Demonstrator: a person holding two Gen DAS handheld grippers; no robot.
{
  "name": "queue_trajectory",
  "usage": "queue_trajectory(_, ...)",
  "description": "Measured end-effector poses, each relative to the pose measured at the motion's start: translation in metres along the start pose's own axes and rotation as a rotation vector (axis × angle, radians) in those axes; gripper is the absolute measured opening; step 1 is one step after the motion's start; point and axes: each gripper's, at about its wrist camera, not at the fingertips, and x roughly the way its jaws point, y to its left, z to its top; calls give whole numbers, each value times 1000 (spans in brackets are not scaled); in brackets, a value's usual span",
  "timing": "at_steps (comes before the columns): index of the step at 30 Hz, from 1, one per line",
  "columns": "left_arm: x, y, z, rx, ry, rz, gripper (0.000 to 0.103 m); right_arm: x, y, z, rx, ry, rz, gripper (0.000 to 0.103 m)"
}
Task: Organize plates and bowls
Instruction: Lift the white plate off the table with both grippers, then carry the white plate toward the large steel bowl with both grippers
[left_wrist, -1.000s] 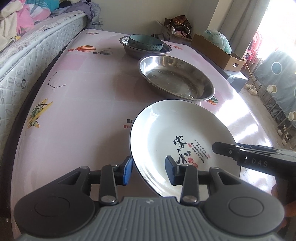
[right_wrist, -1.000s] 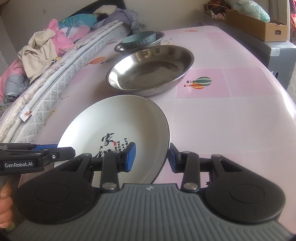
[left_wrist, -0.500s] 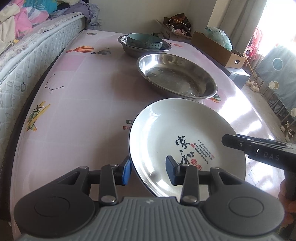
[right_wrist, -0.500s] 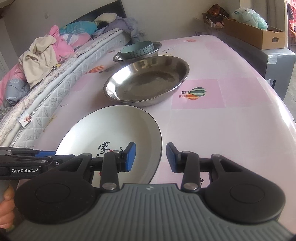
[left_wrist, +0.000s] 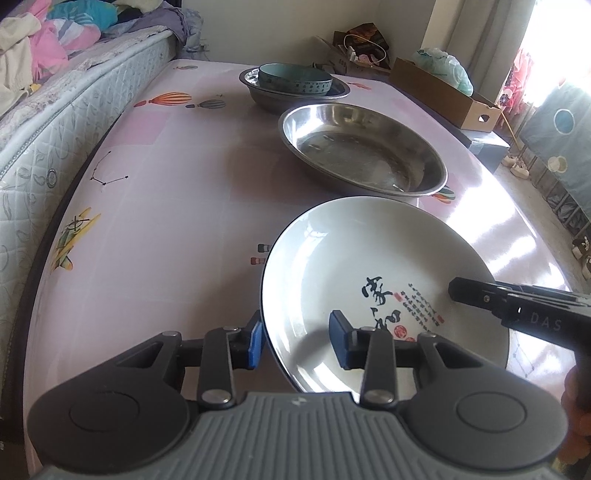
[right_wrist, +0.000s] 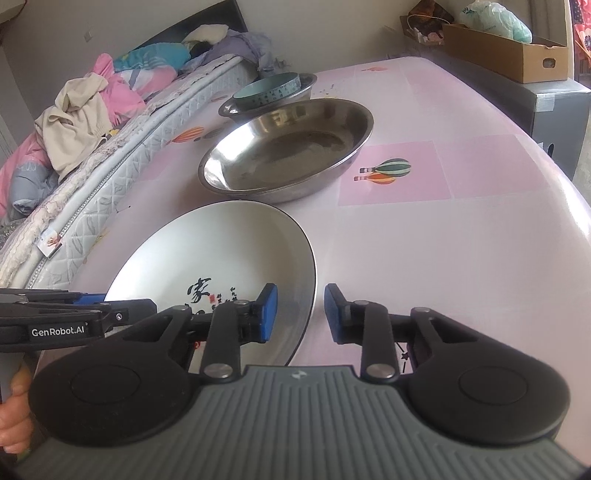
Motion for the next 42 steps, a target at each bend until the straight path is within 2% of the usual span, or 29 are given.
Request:
queue_trajectory(2,0,1,0,-3,0,-1,37,2,0,0,6,5,12,21)
queue_trajectory(27,-15,-6,-11,20,28,-24,37,-11,3,-7,4,26,-1,21)
queue_trajectory(42,-3,-11,-4,58,14,15,38,-9,-5,-9,30,2,11,21)
